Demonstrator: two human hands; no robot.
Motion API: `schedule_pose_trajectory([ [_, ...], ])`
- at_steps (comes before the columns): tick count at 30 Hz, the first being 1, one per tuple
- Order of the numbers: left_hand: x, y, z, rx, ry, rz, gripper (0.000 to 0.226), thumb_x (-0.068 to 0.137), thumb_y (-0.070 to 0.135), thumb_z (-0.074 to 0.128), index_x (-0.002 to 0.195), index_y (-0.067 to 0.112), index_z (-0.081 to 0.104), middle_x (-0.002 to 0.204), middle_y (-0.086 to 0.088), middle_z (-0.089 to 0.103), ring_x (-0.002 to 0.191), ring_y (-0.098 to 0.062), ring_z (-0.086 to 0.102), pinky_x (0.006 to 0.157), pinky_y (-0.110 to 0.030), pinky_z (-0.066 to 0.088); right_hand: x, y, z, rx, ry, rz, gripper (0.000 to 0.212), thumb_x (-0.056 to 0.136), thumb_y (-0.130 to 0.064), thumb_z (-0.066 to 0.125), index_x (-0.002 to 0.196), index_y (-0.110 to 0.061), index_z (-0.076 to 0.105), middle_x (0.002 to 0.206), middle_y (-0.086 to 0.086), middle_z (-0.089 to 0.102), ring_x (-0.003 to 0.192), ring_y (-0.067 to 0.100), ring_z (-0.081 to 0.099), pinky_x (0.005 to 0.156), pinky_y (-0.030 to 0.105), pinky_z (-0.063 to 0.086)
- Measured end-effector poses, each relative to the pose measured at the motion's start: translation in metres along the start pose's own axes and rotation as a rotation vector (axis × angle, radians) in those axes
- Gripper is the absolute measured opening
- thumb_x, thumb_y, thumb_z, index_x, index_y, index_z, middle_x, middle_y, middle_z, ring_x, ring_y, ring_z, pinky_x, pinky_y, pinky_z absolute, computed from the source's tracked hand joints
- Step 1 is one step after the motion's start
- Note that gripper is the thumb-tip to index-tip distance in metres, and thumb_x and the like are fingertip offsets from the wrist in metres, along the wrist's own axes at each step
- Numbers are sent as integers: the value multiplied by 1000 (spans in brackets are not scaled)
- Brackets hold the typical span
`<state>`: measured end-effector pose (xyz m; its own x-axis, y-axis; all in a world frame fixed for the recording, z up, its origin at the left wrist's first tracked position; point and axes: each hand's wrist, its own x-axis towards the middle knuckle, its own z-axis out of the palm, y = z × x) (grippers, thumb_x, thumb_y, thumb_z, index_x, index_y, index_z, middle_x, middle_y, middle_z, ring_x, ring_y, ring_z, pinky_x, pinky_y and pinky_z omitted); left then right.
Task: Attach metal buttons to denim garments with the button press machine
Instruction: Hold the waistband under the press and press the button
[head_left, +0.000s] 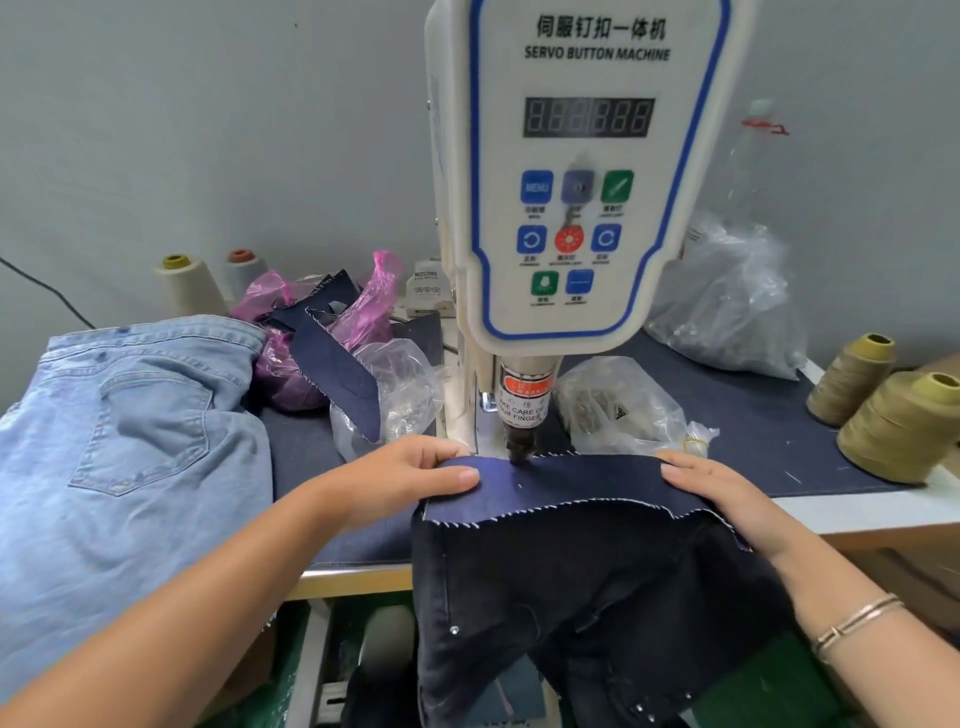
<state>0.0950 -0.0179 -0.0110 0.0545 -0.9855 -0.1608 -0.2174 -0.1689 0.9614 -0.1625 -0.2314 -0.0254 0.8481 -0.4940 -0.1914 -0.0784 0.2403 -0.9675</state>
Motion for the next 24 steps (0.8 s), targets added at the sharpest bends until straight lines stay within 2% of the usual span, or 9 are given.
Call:
schedule_pose_trajectory([
  [3, 5, -8, -2, -43, 33, -36, 11, 86, 27, 63, 88, 20, 71, 85, 4, 70, 80, -7, 63, 72, -17, 48, 7, 3, 0, -16, 26, 1, 24, 76, -17, 56, 80, -23, 80, 84, 0, 75, 74, 9, 72, 58, 15, 53],
  [7, 6, -17, 4, -86, 68, -56, 14, 86, 23, 63, 91, 26, 75, 93, 4, 73, 86, -8, 67, 76, -17, 49, 11, 9, -8, -24, 50, -7, 21, 75, -18, 59, 83, -19, 78, 85, 5, 75, 74, 13, 71, 59, 17, 53],
  [9, 6, -20, 6, -105, 63, -32, 17, 88, 25, 63, 101, 20, 72, 102, 0, 72, 95, -10, 65, 82, -19, 49, 9, 9, -15, -12, 52, -26, 21, 78, -17, 58, 86, -17, 78, 88, 6, 75, 77, 14, 71, 61, 18, 54],
  [12, 7, -19, 11, -90, 92, 20, 47, 83, 37, 65, 107, -2, 59, 102, -15, 65, 98, -19, 58, 92, -33, 46, 8, 10, -23, 19, 79, -50, 29, 82, -9, 53, 79, -21, 79, 82, -2, 75, 74, 7, 71, 58, 15, 53],
  [14, 9, -19, 16, -152, 135, 74, 51, 79, 39, 67, 95, -7, 52, 90, -14, 57, 87, -22, 50, 82, -35, 40, 7, 10, -22, 18, 86, -57, 33, 80, -8, 51, 72, -24, 79, 74, -9, 74, 67, 0, 69, 53, 11, 51],
  [17, 11, -24, 22, -311, 199, 110, 37, 75, 34, 69, 87, 4, 51, 80, -11, 52, 76, -21, 47, 67, -27, 38, 7, 10, -22, 15, 54, -27, 36, 91, -2, 45, 77, -13, 76, 74, -8, 74, 67, 0, 69, 55, 12, 51],
  [19, 10, -27, 25, -392, 174, 105, 22, 80, 30, 69, 87, 13, 58, 82, -7, 59, 73, -16, 56, 65, -21, 46, 4, 11, -23, 36, 30, -12, 24, 88, -7, 47, 89, -9, 70, 80, -5, 74, 73, 2, 69, 59, 13, 52],
  [21, 11, -29, 27, -442, 138, 89, 5, 88, 26, 63, 88, 21, 63, 88, -3, 64, 76, -12, 62, 65, -21, 51, 2, 10, -24, 94, -27, 9, 25, 83, -12, 49, 93, -11, 73, 91, -1, 74, 82, 8, 70, 63, 17, 54],
  [24, 10, -29, 24, -436, 135, 43, 14, 88, 23, 58, 99, 14, 61, 92, -6, 64, 78, -13, 64, 65, -22, 53, 6, 11, -24, 92, -50, 27, 23, 80, -12, 52, 92, -11, 71, 90, 0, 74, 80, 8, 71, 62, 17, 54],
])
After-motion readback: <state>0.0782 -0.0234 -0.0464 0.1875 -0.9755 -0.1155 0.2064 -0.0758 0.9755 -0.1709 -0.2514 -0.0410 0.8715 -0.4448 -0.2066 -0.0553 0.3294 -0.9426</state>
